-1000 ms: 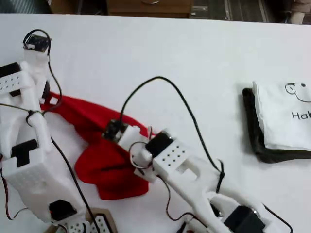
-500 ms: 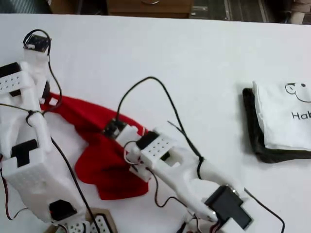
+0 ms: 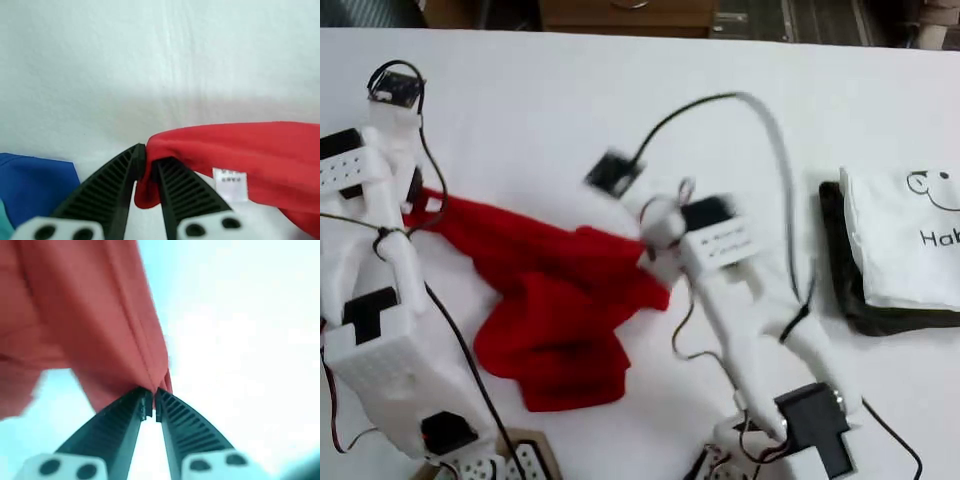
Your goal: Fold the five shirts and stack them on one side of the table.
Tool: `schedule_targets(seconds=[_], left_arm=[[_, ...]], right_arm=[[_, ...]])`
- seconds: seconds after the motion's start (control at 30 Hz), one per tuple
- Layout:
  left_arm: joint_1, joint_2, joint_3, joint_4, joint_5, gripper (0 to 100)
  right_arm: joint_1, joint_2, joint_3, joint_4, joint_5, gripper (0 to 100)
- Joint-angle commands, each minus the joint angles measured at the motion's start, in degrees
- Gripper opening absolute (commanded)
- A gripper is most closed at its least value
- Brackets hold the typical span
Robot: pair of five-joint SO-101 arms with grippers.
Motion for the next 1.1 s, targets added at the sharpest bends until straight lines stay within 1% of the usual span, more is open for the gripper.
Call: schedule_targets(seconds=[0.0,0.13,0.27,0.37,0.47,0.6,0.73,0.77,0.8,0.87,0.93,0.97,1.0,1.07], left_arm=[[0.9,0.4,-2.3,0.1,-0.3,2],[2.0,3.7,-2.4,1.1,-2.2,2],[2.1,6.3,-2.9,2.3,-4.0,2],[2.1,6.8,-2.9,2.5,-5.2,2],[2.1,6.8,-2.9,2.1,-5.2,2],[2.0,7.0,-2.9,2.1,-6.1,2],[1.4,7.1,-2.9,1.9,-6.8,2],[1.4,7.1,-2.9,1.4,-6.8,2],[1.3,7.1,-2.9,1.1,-6.8,2],[1.4,7.1,-2.9,1.0,-6.8,2],[1.6,7.1,-2.9,0.9,-6.8,2],[1.6,7.1,-2.9,0.9,-6.8,2],[1.6,7.1,-2.9,0.9,-6.7,2],[1.6,7.1,-2.9,0.9,-6.7,2]], right_arm=[[1.5,-1.8,-6.2,0.3,3.9,2.0],[-4.4,-0.7,-4.9,2.4,3.9,2.0],[-14.5,-0.7,0.4,8.8,4.0,2.0],[-22.8,-0.8,5.7,11.6,4.1,2.0],[-27.7,-0.8,8.4,12.7,4.0,2.0],[-26.3,-1.9,8.4,12.7,3.8,2.0],[-21.8,-7.3,7.9,12.3,3.8,2.5],[-20.6,-8.9,7.5,12.3,3.8,4.1],[-19.5,-10.5,7.1,12.5,3.8,7.2],[-18.2,-13.2,7.2,12.7,2.5,18.4],[-17.4,-14.3,7.3,13.2,-0.4,30.3],[-17.2,-14.3,7.3,13.3,-0.6,34.2],[-17.1,-14.0,7.3,13.2,-0.9,35.7],[-17.1,-12.9,7.5,12.9,-1.1,33.9]])
